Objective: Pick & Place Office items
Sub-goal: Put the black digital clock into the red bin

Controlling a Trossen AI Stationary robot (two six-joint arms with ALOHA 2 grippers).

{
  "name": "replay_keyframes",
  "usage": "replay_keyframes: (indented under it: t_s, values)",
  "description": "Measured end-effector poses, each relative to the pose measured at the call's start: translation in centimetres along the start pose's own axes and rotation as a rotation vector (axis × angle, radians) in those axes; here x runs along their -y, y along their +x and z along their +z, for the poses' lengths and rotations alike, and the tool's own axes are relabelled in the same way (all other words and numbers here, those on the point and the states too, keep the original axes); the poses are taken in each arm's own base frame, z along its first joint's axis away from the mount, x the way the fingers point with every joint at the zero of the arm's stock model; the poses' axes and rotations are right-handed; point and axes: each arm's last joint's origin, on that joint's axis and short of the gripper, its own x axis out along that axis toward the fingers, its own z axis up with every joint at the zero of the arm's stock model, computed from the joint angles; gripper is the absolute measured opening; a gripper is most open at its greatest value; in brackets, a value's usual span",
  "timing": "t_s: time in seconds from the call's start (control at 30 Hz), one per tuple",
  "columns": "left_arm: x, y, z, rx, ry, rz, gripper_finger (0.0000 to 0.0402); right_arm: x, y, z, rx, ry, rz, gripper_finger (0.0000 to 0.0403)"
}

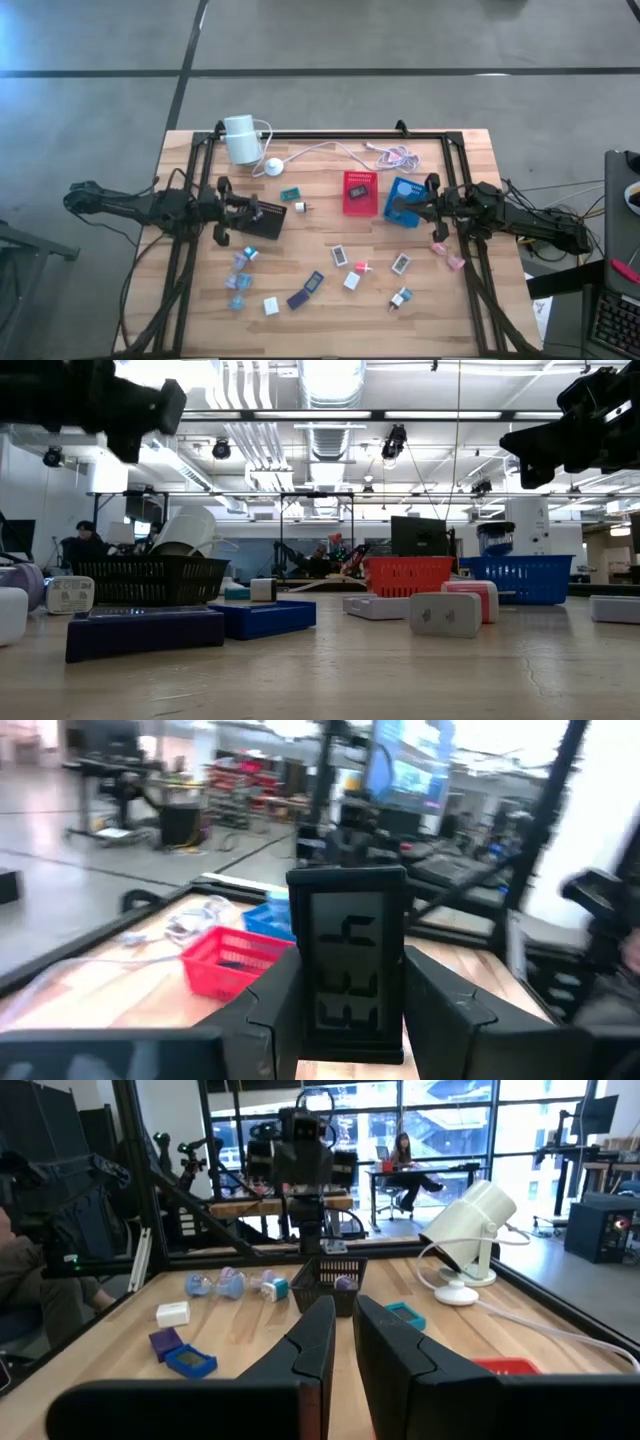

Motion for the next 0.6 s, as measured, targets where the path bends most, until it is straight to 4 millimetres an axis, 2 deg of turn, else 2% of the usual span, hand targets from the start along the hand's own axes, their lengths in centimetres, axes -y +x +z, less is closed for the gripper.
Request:
replay_keyframes:
  t_s: [0.17, 0.3, 0.5, 0.6]
  values:
    - [0.7, 1.1, 5.2, -0.100, 0.039, 0.117, 0.0137, 0.0, 0.0, 0.2, 0.016, -0.004, 0.000, 0.0038]
    - [1.6, 3.9, 9.6, -0.201, 0.087, 0.200, 0.0137, 0.0, 0.0, 0.3, 0.028, -0.006, 0.001, 0.0038]
    - [1.7, 11.6, 13.7, -0.374, 0.175, 0.303, 0.0137, 0.0, 0.0, 0.3, 0.029, -0.007, 0.002, 0.0038]
    - [0.8, 16.1, 14.3, -0.472, 0.207, 0.274, 0.0137, 0.0, 0.0, 0.3, 0.028, -0.007, 0.002, 0.0038]
